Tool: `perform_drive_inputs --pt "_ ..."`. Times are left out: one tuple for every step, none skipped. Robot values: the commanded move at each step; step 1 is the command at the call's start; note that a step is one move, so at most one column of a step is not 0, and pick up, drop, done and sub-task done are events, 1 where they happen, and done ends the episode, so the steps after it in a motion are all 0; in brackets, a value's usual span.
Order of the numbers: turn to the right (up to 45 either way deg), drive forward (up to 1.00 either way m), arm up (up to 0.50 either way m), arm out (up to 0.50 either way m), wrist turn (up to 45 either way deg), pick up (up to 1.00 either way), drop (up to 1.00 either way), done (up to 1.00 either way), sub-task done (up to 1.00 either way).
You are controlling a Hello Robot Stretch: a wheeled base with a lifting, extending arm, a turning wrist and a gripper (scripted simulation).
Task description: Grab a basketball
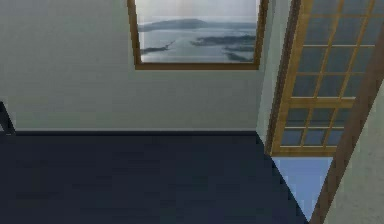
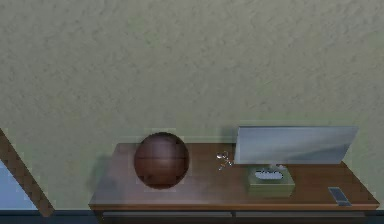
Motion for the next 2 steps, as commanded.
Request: perform_drive_inputs --pt "0.0 0.00 0.50 0.00 0.0 0.00 0.00 0.00 0.00" --pt "0.0 0.00 0.38 0.00 0.0 0.00 0.00 0.00 0.00"
